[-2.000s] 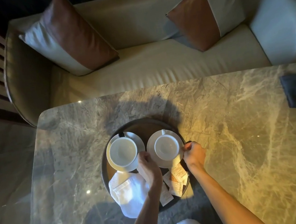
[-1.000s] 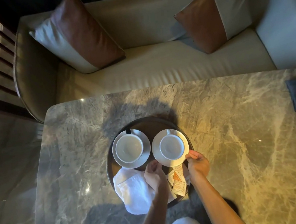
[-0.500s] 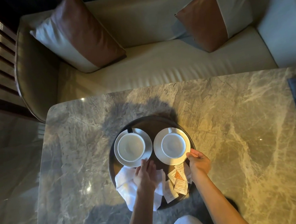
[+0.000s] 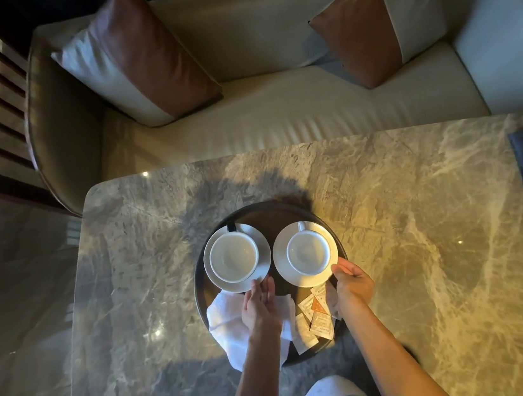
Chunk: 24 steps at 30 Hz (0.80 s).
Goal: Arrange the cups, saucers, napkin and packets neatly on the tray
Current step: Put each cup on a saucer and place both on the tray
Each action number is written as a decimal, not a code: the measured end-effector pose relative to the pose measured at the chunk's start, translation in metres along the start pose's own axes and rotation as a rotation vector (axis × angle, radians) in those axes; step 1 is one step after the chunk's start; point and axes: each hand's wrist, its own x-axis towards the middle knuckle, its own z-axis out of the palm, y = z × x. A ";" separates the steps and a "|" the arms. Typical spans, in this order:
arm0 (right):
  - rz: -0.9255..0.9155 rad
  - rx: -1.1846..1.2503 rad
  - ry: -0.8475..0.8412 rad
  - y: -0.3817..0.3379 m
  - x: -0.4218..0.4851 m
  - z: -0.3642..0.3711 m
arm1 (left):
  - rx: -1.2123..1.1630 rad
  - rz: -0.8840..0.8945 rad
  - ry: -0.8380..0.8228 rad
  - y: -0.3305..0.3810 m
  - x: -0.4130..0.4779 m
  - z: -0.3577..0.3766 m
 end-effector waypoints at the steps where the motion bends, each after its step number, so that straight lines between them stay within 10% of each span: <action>1: -0.003 -0.002 0.002 0.000 0.000 0.000 | -0.001 0.012 -0.004 -0.002 0.000 -0.001; 14: -0.198 -0.214 -0.103 0.007 0.004 -0.016 | 0.248 -0.025 -0.096 0.021 -0.021 -0.017; 19: -0.804 -0.640 -0.284 0.037 -0.041 -0.053 | 1.232 0.993 0.050 0.040 -0.034 -0.075; 24: -1.021 -0.919 -0.508 0.072 -0.073 -0.049 | 1.959 1.044 0.037 0.051 -0.027 -0.114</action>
